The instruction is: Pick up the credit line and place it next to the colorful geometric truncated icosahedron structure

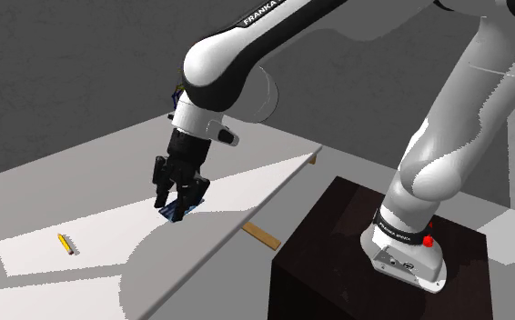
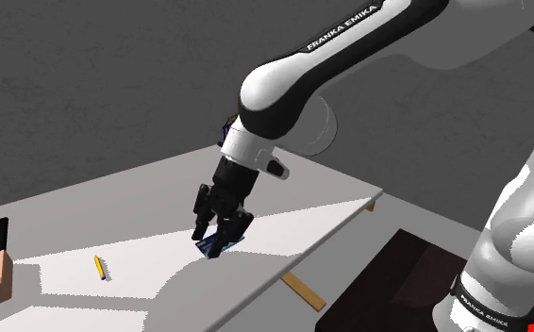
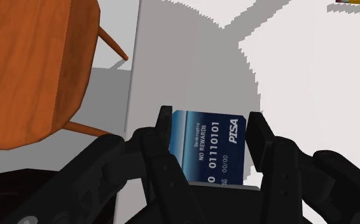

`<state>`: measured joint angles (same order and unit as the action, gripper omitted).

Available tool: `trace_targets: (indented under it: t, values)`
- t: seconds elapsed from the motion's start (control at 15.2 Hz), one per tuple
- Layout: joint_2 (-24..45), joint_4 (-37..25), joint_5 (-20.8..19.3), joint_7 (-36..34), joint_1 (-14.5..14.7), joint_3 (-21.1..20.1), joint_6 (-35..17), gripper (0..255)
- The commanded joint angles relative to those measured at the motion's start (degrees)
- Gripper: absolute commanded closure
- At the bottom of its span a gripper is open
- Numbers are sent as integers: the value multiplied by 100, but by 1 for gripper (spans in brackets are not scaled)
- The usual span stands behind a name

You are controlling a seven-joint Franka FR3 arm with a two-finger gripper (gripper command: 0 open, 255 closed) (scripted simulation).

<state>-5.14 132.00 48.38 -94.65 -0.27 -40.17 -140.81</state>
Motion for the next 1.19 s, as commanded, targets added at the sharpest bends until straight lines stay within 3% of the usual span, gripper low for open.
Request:
trace_targets:
  t: [0.0, 1.12]
  values:
    - [-113, -52, -33, -84, -12, 22, 151, 255]
    - [-808, -743, -364, -753, -136, 270, 1406, 255]
